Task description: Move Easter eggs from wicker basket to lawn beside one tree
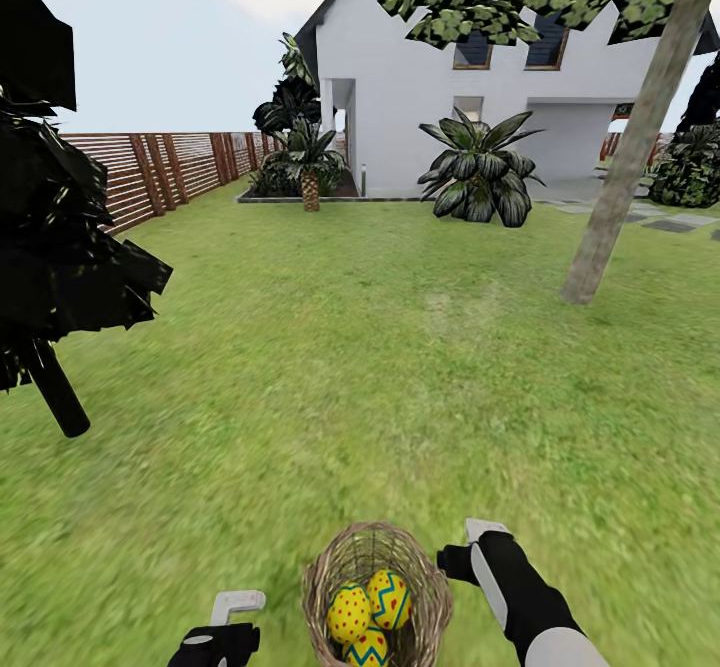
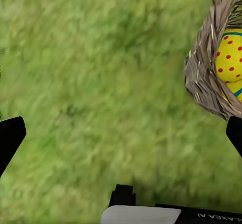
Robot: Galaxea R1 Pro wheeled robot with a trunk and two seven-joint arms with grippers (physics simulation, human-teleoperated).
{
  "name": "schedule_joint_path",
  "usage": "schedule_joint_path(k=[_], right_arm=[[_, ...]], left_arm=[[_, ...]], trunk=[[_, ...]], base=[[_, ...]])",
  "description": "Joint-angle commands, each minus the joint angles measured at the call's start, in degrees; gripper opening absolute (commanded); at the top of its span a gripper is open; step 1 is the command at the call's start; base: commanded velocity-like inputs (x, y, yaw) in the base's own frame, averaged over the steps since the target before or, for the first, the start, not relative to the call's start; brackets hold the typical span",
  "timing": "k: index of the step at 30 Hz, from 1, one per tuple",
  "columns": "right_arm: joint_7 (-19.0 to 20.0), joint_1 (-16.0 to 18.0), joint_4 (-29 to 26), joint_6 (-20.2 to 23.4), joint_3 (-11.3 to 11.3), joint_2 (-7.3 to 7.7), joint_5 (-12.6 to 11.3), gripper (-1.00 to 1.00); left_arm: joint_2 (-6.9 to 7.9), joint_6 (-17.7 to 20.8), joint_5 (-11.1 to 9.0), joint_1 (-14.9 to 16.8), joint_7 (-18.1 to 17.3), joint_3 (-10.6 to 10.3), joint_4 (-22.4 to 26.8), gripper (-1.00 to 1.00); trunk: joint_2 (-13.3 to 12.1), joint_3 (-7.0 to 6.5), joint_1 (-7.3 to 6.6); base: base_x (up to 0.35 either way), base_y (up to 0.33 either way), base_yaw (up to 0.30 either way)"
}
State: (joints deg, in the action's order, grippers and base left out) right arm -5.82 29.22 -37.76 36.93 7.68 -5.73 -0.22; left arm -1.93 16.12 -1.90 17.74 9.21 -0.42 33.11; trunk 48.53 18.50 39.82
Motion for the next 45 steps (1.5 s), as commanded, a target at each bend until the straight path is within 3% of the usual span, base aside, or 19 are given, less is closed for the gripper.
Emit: schedule_joint_path(k=[1, 22, 26, 32, 42, 45], right_arm=[[-0.15, 0.12, 0.01, 0.26, 0.18, -0.07, -0.04, 1.0], [-0.15, 1.01, 3.33, -0.89, 0.02, -0.74, -0.04, 1.0], [-0.15, 1.08, 4.14, -1.22, 0.04, -0.72, -0.04, 1.0], [-0.15, 1.1, 4.47, -1.32, 0.02, -0.69, -0.01, 1.0], [0.43, 1.08, 4.36, -1.67, -0.11, -0.53, 0.06, 1.0], [0.45, 1.03, 4.36, -4.61, -0.12, -0.48, 0.09, 1.0]], left_arm=[[-0.01, 0.32, -0.21, 0.01, 0.29, -0.05, 0.11, 1.0], [0.06, 0.32, -0.21, 0.01, 0.08, 0.21, 0.19, 1.0], [0.12, 0.35, -0.26, -0.03, -0.03, 0.21, 2.96, 1.0], [0.2, 0.61, -0.29, -0.07, -0.07, 0.23, 6.87, 1.0], [0.25, 1.09, -0.63, 0.01, -0.07, 0.33, 7.8, 1.0], [0.26, 1.19, -0.7, 0.01, -0.07, 0.33, 7.91, 1.0]], trunk=[[0.05, 0.07, 0.01], [0.05, 0.07, 0.01], [0.05, 0.07, 0.01], [2.46, 1.15, 1.33], [6.47, 2.95, 3.53], [7.67, 3.49, 4.19]], base=[[0.118, 0.056, 0.0], [0.053, 0.011, 0.0], [0.002, 0.0, 0.0], [0.0, 0.0, 0.0], [0.0, 0.0, 0.0], [0.0, 0.0, 0.0]])
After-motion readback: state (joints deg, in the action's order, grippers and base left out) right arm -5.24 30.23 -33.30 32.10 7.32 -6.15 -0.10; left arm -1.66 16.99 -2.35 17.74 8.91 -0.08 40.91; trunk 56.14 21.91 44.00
